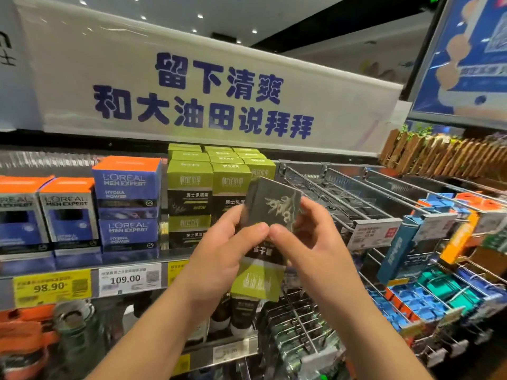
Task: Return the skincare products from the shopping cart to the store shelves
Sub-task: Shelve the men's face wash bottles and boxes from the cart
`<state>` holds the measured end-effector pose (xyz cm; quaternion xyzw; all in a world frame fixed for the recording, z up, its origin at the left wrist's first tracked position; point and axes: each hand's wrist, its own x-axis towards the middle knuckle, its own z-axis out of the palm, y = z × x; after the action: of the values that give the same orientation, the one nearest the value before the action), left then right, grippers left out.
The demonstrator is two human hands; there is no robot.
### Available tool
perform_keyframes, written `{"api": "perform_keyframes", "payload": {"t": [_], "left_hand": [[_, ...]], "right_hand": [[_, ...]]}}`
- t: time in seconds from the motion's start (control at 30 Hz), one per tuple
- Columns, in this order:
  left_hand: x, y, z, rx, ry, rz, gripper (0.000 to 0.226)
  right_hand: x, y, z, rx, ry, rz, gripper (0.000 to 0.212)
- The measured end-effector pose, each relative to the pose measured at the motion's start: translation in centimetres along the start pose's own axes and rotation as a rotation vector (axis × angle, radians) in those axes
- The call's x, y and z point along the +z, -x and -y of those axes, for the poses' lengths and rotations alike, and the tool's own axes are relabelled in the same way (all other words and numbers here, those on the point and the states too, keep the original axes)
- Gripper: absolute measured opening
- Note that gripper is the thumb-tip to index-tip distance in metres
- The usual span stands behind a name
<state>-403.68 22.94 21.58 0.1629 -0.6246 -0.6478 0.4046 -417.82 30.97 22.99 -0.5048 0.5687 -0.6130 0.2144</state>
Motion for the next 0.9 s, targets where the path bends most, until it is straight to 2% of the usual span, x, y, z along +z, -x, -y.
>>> {"api": "perform_keyframes", "payload": {"t": [0.1, 0.17, 0.23, 0.3, 0.47, 0.57, 0.63, 0.67, 0.77, 0.9], "left_hand": [[-0.2, 0.1, 0.1, -0.057, -0.029, 0.077, 0.05], [-0.5, 0.2, 0.2, -0.097, -0.079, 0.103, 0.063], [-1.3, 0.4, 0.1, -0.163, -0.111, 0.13, 0.073], [-2.2, 0.7, -0.4, -0.214, -0.164, 0.144, 0.085], [-2.8, 1.2, -1.4, -0.148, -0.264, -0.03, 0.087], [-2.3, 1.4, -1.8, -0.076, -0.249, -0.175, 0.083], [-1.8, 1.5, -2.2, -0.035, -0.233, -0.2, 0.085], [-1.5, 1.5, -2.4, -0.013, -0.234, -0.211, 0.086], [-0.7, 1.5, -3.3, 0.046, -0.278, -0.237, 0.079], [-0.7, 1.3, -4.0, 0.095, -0.46, -0.268, 0.076]], "right_hand": [[-0.8, -0.9, 0.4, 0.088, -0.172, 0.062, 0.059], [-0.5, -1.0, 0.1, 0.118, -0.265, 0.073, 0.05], [0.1, -0.7, -0.6, 0.139, -0.325, 0.015, 0.039], [0.8, -0.1, -1.5, 0.183, -0.389, -0.059, 0.039], [1.3, 1.1, -2.2, 0.178, -0.552, -0.116, 0.057], [0.7, 1.8, -2.5, 0.12, -0.592, -0.11, 0.052], [0.1, 2.3, -3.2, 0.043, -0.507, -0.105, 0.041], [-0.4, 2.5, -3.8, -0.011, -0.369, -0.105, 0.04], [-1.5, 3.1, -5.1, -0.21, 0.181, -0.081, 0.055], [-2.3, 3.0, -5.8, -0.394, 0.419, -0.019, 0.064]]}}
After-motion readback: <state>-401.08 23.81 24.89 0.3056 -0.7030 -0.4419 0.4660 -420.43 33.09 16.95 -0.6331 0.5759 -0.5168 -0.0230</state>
